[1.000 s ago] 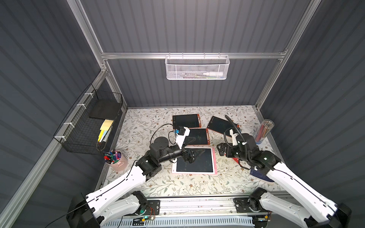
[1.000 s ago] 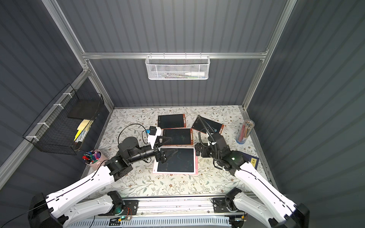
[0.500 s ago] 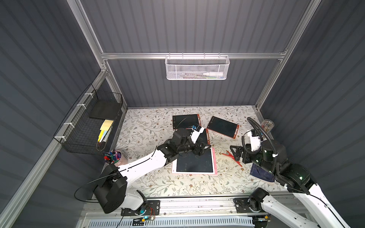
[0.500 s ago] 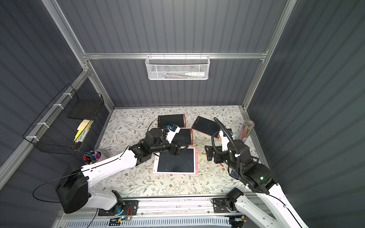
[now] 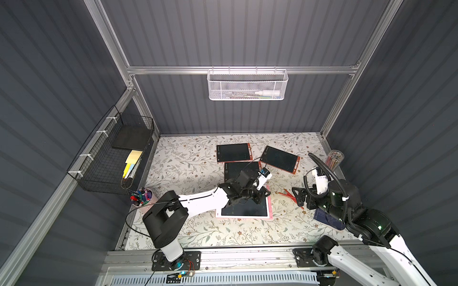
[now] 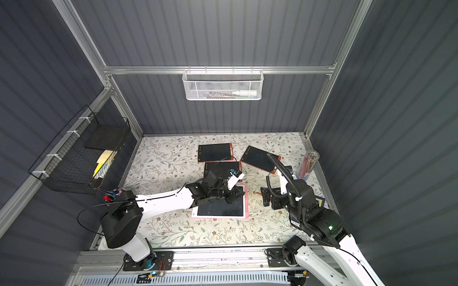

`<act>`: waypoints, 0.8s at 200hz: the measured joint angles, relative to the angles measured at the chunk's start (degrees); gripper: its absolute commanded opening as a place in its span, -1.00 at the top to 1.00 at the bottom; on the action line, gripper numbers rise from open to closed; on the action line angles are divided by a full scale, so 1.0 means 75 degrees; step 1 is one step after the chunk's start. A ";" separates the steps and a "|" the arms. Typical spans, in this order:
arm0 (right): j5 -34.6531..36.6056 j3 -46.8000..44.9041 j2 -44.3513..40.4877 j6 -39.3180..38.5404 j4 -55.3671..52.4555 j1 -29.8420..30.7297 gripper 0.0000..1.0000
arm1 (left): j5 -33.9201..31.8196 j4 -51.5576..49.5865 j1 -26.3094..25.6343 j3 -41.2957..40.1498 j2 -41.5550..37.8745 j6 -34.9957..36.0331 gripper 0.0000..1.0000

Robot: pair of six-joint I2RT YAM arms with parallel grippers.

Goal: Place the stylus back onto the writing tablet
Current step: Adjust the stylus on the writing tablet.

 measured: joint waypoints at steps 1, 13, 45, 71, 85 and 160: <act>0.0000 -0.0003 0.0003 0.0000 0.0000 0.0000 -0.98 | -0.0015 -0.0003 -0.0012 0.0012 0.0020 0.0006 0.49; -0.0003 -0.0038 0.0032 0.0000 0.0006 0.0000 -0.98 | -0.0140 -0.0003 -0.0137 0.0224 0.0341 0.0076 0.49; -0.0122 -0.0067 0.0114 -0.0012 0.0050 0.0000 -0.98 | -0.0557 -0.0117 -0.0361 0.0653 0.1014 0.0236 0.46; -0.0469 -0.0306 0.0105 0.0006 0.0256 0.0000 -0.98 | -0.0982 -0.0262 -0.0376 0.0877 0.1341 0.0271 0.42; -0.0688 -0.0557 0.0052 0.0015 0.0399 0.0000 -0.98 | -0.1195 -0.0315 -0.0376 0.0944 0.1428 0.0268 0.42; -0.0959 -0.0807 -0.0143 0.0044 0.0568 0.0000 -0.98 | -0.2002 -0.0408 -0.0405 0.1265 0.1804 0.0259 0.41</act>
